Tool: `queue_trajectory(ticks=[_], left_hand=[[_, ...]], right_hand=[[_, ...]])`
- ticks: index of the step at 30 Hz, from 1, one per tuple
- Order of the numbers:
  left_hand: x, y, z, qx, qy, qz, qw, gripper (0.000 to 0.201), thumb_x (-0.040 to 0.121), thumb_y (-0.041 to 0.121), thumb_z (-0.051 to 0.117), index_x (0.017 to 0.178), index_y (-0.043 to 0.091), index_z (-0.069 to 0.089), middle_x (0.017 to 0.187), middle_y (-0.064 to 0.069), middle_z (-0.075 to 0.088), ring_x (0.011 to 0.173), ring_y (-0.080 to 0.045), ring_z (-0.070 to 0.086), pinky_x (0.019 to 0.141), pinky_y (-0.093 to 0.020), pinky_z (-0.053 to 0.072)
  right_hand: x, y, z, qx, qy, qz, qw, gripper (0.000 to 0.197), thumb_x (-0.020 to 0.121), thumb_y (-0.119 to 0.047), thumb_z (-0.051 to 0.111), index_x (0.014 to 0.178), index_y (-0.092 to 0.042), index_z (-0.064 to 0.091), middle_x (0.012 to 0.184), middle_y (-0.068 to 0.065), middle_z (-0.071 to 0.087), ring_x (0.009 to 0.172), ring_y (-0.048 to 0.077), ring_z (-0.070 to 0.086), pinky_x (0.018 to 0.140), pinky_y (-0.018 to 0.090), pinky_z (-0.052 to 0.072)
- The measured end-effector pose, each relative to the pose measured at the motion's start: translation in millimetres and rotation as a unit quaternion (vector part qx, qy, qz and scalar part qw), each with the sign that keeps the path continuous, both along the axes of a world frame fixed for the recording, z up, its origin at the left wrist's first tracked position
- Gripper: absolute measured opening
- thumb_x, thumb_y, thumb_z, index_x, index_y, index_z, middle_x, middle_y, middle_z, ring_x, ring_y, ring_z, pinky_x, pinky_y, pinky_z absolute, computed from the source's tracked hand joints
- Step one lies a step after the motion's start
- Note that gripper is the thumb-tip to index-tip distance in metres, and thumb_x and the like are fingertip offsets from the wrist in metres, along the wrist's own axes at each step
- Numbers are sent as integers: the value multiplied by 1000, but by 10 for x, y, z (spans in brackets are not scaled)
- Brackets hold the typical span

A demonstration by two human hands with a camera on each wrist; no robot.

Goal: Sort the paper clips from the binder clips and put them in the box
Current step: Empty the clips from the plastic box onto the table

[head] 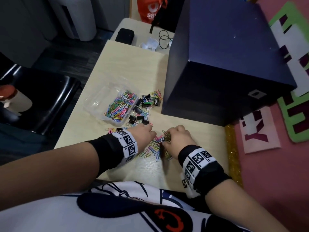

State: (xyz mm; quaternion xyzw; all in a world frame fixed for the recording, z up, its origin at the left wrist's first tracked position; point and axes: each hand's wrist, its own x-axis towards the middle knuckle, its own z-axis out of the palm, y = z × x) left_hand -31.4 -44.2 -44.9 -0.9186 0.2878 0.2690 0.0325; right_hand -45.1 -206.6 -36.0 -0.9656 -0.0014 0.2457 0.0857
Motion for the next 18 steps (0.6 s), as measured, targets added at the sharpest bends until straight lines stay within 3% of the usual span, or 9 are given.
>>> queue_trajectory(ticks=[2,5,7,11,15,18], left_hand=[[22,-23,0,-3,-13,1,1000,46,86,5,57,129,10,43,125,-14,44,112,-32,48,91,-39,47],[57,-45,-8,-8,-7,11,1000,42,86,0,53,127,8,45,119,-14,48,108,-33,52,86,-40,49],[90,-49,-3,-15,0,14,1000,41,86,1,54,125,8,46,117,-14,49,106,-33,55,84,-39,49],[153,-12,17,-45,2,17,999,34,84,-1,53,117,7,54,112,-13,52,102,-32,58,84,-39,50],[185,64,-27,-111,-19,50,992,25,86,2,54,107,11,61,108,-11,57,102,-29,58,87,-39,49],[192,109,-43,-163,-28,95,982,19,90,12,55,107,15,64,109,-8,59,104,-26,57,89,-36,47]], right_hand=[[-26,-28,41,-30,42,-42,998,74,74,-49,73,132,-21,36,129,7,33,119,29,43,95,38,43],[-99,8,4,-33,92,-47,994,93,65,-46,81,137,-28,25,129,8,24,115,31,45,91,38,46],[-111,53,-64,0,72,-34,997,85,70,-39,78,137,-31,27,128,8,24,115,31,45,96,39,46],[-81,138,-87,36,23,-30,999,39,86,-17,57,123,-22,46,121,9,32,103,34,53,93,40,49],[-42,141,-99,50,2,-24,998,34,87,-5,42,117,-18,54,115,11,39,99,35,56,93,36,47],[25,103,-75,38,-7,-31,999,32,87,-6,47,116,-17,56,115,10,44,103,32,57,91,30,43]])
